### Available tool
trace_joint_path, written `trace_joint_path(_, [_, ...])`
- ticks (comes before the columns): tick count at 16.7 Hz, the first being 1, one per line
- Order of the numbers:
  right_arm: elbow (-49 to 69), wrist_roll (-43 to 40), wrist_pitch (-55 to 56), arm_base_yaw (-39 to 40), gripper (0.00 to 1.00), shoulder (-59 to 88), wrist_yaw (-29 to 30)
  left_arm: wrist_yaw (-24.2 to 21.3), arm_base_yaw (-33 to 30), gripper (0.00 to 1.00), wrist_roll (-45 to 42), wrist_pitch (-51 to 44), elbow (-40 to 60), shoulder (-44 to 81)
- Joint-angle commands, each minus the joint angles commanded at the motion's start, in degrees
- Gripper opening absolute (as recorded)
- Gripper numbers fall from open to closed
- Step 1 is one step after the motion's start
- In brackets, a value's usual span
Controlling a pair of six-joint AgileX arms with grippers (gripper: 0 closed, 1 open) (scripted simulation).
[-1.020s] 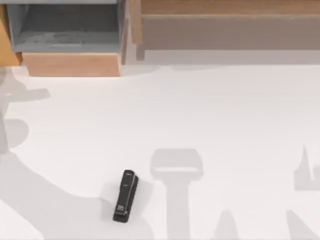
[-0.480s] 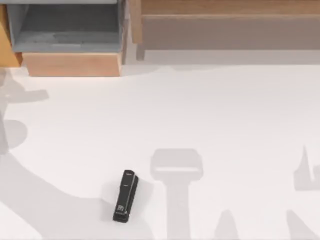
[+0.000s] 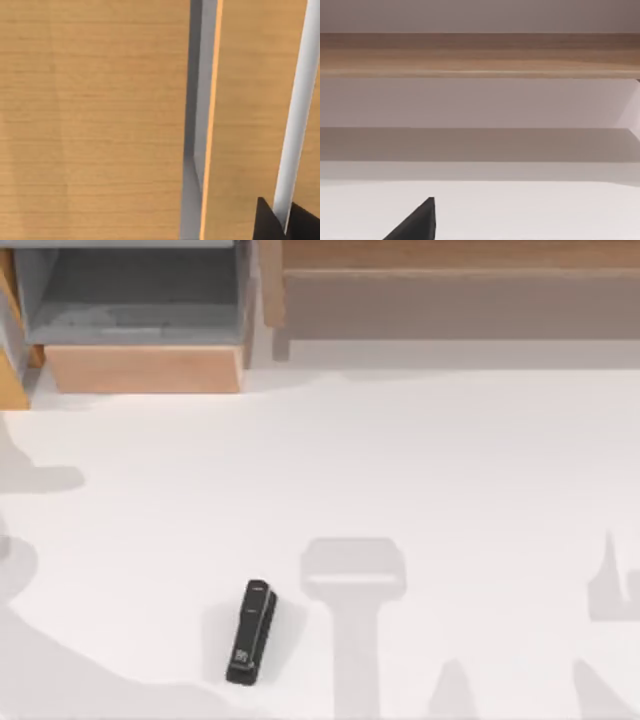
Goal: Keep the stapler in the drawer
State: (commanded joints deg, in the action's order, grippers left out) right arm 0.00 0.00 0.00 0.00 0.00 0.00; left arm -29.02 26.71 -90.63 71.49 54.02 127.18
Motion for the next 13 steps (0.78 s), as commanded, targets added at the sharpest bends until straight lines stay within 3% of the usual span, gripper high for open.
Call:
trace_joint_path(6, [0.0,0.0,0.0,0.0,1.00,0.0,0.0,-0.4,0.5,0.00,-0.3,0.9,-1.0,-0.4])
trace_joint_path(13, [0.0,0.0,0.0,0.0,1.00,0.0,0.0,-5.0,5.0,0.00,-0.3,7.2,-13.3,-5.3])
